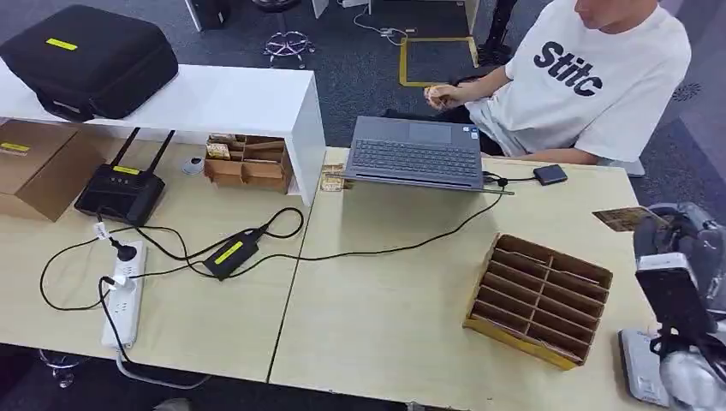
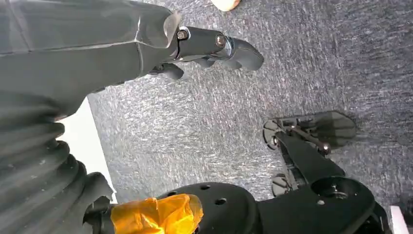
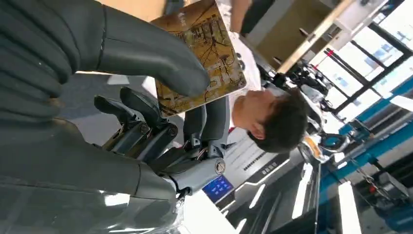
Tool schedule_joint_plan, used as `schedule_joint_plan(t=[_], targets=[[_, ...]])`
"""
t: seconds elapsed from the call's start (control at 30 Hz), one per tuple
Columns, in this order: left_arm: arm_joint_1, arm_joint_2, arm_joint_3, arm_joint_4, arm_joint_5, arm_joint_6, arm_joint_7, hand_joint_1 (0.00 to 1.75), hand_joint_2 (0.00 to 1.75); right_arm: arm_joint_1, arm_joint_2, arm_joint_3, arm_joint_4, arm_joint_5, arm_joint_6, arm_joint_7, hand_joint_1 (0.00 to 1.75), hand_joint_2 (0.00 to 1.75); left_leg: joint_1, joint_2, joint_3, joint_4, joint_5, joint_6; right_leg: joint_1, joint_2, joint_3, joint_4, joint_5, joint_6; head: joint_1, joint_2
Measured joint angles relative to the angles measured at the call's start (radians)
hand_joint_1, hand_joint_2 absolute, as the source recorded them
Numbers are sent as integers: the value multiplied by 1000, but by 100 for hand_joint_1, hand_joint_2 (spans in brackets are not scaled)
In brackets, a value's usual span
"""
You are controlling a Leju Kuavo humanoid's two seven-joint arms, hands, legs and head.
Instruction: Pass the card to the sensor for recognition and then transmit it.
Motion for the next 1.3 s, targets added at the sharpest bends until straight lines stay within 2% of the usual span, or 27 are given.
schedule_joint_plan(t=[0.17,0.27,0.5,0.8,1.03,1.3], targets=[[3,-2,15,0,6,1,0,0,175,69,-21,-70,-8,-14,40,-12,175,175,0,1,0,0,-1,1,0,1,0,0,0,0,0,0],[4,-3,25,0,11,2,-3,0,175,95,-32,-95,-11,-12,88,-12,175,175,0,1,1,0,-1,1,0,1,0,0,0,0,0,0],[12,-6,47,0,24,3,-7,0,175,177,-85,-170,-5,-10,173,-16,175,175,0,1,1,0,-1,2,0,1,0,0,0,1,0,0],[17,-8,73,0,36,11,-9,0,175,267,-158,-285,2,64,274,45,175,175,-1,1,1,1,-2,2,-1,1,0,0,-1,1,0,0],[18,-10,92,0,41,14,-9,0,175,321,-188,-382,-2,96,401,86,175,175,-1,1,1,1,-2,3,-1,1,0,0,-1,1,0,0],[18,-10,105,0,44,14,-9,0,175,345,-215,-429,-5,97,454,104,175,175,-1,2,1,1,-2,3,-1,2,0,0,-1,1,0,0]])
